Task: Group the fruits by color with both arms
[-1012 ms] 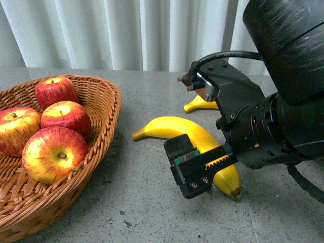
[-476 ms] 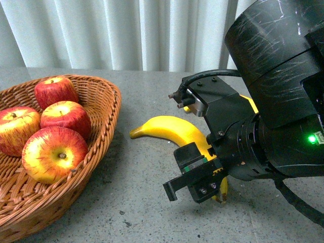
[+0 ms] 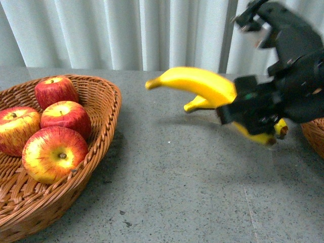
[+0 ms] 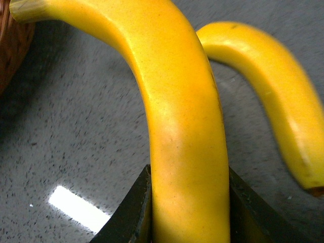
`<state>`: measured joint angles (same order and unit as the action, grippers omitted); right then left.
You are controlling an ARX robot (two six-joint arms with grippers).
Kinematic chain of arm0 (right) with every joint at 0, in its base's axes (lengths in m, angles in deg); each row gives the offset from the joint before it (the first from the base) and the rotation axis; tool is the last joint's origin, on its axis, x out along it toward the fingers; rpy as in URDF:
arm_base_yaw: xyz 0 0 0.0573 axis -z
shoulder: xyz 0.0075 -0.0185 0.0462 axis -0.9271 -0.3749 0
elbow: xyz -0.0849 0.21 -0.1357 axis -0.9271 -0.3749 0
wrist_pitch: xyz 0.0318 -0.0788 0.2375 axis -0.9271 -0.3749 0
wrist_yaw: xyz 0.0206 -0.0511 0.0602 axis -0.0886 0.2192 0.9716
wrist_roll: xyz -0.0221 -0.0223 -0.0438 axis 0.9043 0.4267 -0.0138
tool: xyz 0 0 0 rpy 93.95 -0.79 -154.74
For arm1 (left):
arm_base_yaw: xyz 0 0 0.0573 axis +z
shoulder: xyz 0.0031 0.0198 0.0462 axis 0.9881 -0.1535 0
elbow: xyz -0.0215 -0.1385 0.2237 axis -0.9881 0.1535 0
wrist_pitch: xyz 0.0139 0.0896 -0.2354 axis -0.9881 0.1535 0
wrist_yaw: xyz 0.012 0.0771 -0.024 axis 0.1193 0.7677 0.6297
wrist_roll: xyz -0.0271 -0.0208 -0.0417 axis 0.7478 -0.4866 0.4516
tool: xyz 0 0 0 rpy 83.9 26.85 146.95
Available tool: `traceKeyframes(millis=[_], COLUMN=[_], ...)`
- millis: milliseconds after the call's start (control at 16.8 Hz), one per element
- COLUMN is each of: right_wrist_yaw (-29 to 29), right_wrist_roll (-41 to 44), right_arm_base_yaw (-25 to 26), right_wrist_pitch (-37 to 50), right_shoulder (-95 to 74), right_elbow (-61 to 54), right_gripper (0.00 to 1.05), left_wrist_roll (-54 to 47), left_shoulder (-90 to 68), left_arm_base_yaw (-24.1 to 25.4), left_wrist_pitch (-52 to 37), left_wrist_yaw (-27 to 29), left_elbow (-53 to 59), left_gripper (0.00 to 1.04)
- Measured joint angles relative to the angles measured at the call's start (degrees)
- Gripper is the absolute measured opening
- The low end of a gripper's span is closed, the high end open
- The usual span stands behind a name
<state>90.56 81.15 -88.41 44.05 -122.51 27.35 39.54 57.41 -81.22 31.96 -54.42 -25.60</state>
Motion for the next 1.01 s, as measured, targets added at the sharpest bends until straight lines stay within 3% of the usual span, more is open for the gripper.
traceKeyframes(millis=[238, 476, 715, 953, 1012], right_wrist_yaw=[9.35, 17.9, 22.99, 26.25, 27.45], right_wrist_roll=[-4.2, -2.89, 12.17, 24.46, 24.68], right_arm_base_yaw=[11.56, 27.78, 45.38, 53.86, 52.46], right_wrist_pitch=[3.23, 2.86, 1.84, -3.96, -5.27], right_shoulder=[9.92, 15.61, 15.58, 15.43, 17.0], right_elbow=[-2.38, -8.63, -13.35, -13.49, -13.09], right_gripper=[0.31, 0.31, 0.31, 0.32, 0.67], left_wrist_roll=[-0.02, -0.02, 0.0, -0.02, -0.02], left_shoulder=[0.0, 0.0, 0.0, 0.0, -0.02], left_arm_base_yaw=[0.0, 0.0, 0.0, 0.0, 0.0], left_wrist_pitch=[0.02, 0.0, 0.0, 0.0, 0.02], left_wrist_yaw=[0.0, 0.0, 0.0, 0.0, 0.0], left_elbow=[0.0, 0.0, 0.0, 0.0, 0.0], left_gripper=[0.98, 0.98, 0.98, 0.98, 0.98])
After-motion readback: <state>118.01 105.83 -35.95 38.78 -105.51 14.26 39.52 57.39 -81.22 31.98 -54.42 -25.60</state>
